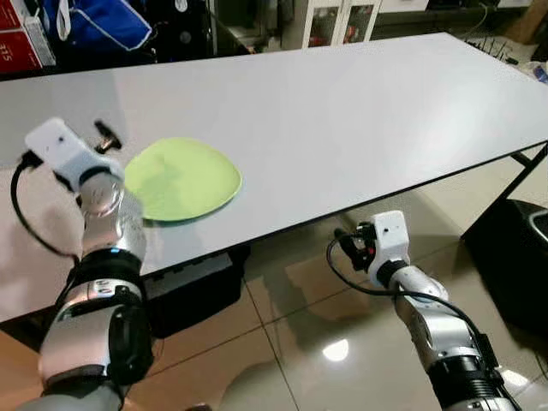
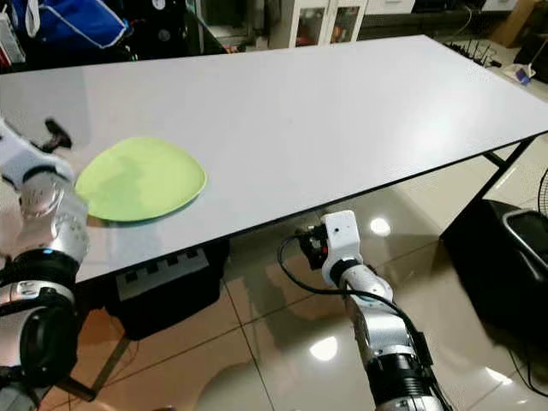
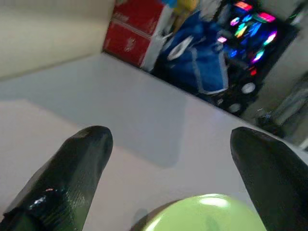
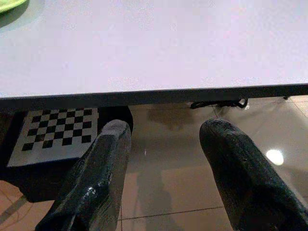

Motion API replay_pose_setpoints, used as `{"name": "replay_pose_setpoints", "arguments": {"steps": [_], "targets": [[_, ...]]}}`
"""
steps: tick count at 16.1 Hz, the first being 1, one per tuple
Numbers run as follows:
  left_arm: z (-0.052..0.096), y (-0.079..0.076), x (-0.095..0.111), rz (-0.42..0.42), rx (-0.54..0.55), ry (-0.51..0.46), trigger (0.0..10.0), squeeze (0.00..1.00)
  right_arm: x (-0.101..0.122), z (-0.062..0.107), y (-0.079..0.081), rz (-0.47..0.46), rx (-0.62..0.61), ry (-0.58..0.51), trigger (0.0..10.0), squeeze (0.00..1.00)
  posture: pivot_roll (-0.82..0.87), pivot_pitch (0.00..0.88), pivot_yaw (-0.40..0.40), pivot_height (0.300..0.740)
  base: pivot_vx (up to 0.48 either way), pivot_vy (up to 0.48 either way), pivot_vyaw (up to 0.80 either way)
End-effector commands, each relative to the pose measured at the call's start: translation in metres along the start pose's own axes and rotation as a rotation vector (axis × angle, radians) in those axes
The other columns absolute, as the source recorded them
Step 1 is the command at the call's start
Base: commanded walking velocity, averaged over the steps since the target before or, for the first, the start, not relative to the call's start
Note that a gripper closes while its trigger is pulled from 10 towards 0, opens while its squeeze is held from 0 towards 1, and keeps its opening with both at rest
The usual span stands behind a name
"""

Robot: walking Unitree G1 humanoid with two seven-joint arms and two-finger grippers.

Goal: Setting the table

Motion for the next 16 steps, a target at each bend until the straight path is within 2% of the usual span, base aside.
{"name": "replay_pose_setpoints", "arguments": {"steps": [1,4,5,7,8,9,14,15,16], "targets": [[0.003,-0.011,0.010,0.009,-0.068,-0.037,10.0,0.00,0.001,0.002,-0.007,0.005,-0.014,-0.002,10.0,0.00,-0.07,0.000,-0.071,0.740,0.000,0.000,0.00],[0.011,-0.029,0.022,-0.002,-0.250,-0.083,10.0,0.00,0.003,-0.001,-0.007,-0.002,-0.016,-0.015,10.0,0.00,-0.06,0.000,-0.070,0.740,0.000,0.000,0.00],[0.016,-0.037,0.029,-0.016,-0.362,-0.103,10.0,0.00,0.006,-0.002,-0.006,-0.005,-0.015,-0.031,10.0,0.00,-0.05,0.000,-0.070,0.740,0.000,0.000,0.00],[0.022,-0.044,0.034,-0.037,-0.456,-0.117,10.0,0.00,0.009,-0.003,-0.006,-0.005,-0.014,-0.045,10.0,0.00,-0.05,0.000,-0.068,0.740,0.000,0.000,0.00],[0.028,-0.049,0.037,-0.043,-0.551,-0.109,10.0,0.00,0.018,-0.004,-0.005,0.001,-0.013,-0.080,10.0,0.00,-0.04,0.000,-0.066,0.740,0.000,0.000,0.00],[0.032,-0.049,0.037,-0.070,-0.605,-0.113,10.0,0.00,0.024,-0.005,-0.007,0.006,-0.018,-0.103,10.0,0.00,-0.04,0.000,-0.065,0.740,0.000,0.000,0.00],[0.043,-0.028,0.044,-0.163,-0.775,-0.095,10.0,0.00,0.068,-0.003,-0.020,0.031,-0.042,-0.219,10.0,0.00,-0.03,0.000,-0.059,0.740,0.000,0.000,0.00],[0.050,-0.019,0.043,-0.178,-0.864,-0.063,10.0,0.00,0.089,0.002,-0.030,0.024,-0.046,-0.252,10.0,0.00,-0.02,0.000,-0.058,0.740,0.000,0.000,0.00],[0.053,-0.012,0.039,-0.209,-0.906,-0.037,10.0,0.00,0.096,0.006,-0.037,0.020,-0.034,-0.247,10.0,0.00,-0.02,0.000,-0.058,0.740,0.000,0.000,0.00]]}}
Point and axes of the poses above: a point about 5 cm out from each wrist's last joint towards the gripper, its own z axis pointing back from the gripper into the wrist, its own x axis along the axis of the wrist's last joint, y = z × x, the point moved 1 cm from there along -z, pointing out of the wrist towards the gripper, and after that the axes turned 12 degrees about -z, right-handed, at the moved point
